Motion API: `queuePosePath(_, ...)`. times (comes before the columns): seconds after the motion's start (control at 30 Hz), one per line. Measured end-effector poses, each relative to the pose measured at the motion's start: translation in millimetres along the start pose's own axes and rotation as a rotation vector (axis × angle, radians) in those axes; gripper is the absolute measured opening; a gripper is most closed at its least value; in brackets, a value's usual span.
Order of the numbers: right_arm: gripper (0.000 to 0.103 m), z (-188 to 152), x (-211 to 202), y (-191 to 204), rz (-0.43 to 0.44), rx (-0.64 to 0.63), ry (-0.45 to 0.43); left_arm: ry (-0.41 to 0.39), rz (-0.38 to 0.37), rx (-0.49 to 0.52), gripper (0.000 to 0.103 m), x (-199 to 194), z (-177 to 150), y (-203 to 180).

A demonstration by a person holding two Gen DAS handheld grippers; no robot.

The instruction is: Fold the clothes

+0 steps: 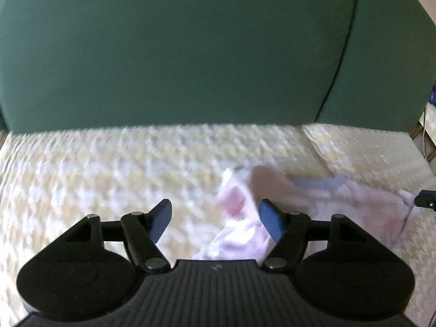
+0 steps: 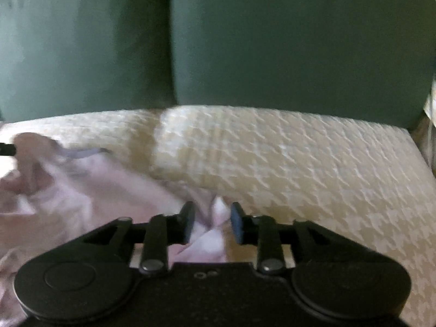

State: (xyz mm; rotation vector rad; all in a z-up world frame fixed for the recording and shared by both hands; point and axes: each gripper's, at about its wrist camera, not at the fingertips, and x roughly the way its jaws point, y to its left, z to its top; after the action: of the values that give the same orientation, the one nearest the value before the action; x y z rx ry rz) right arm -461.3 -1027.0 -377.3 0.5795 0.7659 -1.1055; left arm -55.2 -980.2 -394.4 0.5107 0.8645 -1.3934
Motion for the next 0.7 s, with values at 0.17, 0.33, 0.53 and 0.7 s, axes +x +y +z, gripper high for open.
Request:
queuePosePath(0.17,0.103,-10,-43,44,0.217,-0.037,-0.045,-0.017,-0.010,0.041,0.071,-40,-45,23)
queuePosePath(0.33,0.103,-32,-61,122,0.375,-0.097,-0.046,-0.024,-0.021,0.010,0.088,-73,-85,40)
queuePosePath(0.53,0.103,-66,-58,223,0.375,-0.267,0.045,0.043,-0.009,-0.108,0.088,-86,-110,65)
queuePosePath(0.7,0.103,-76,-37,274,0.241,-0.335,0.054,0.043,0.021,-0.102,0.088,-87,-118,67)
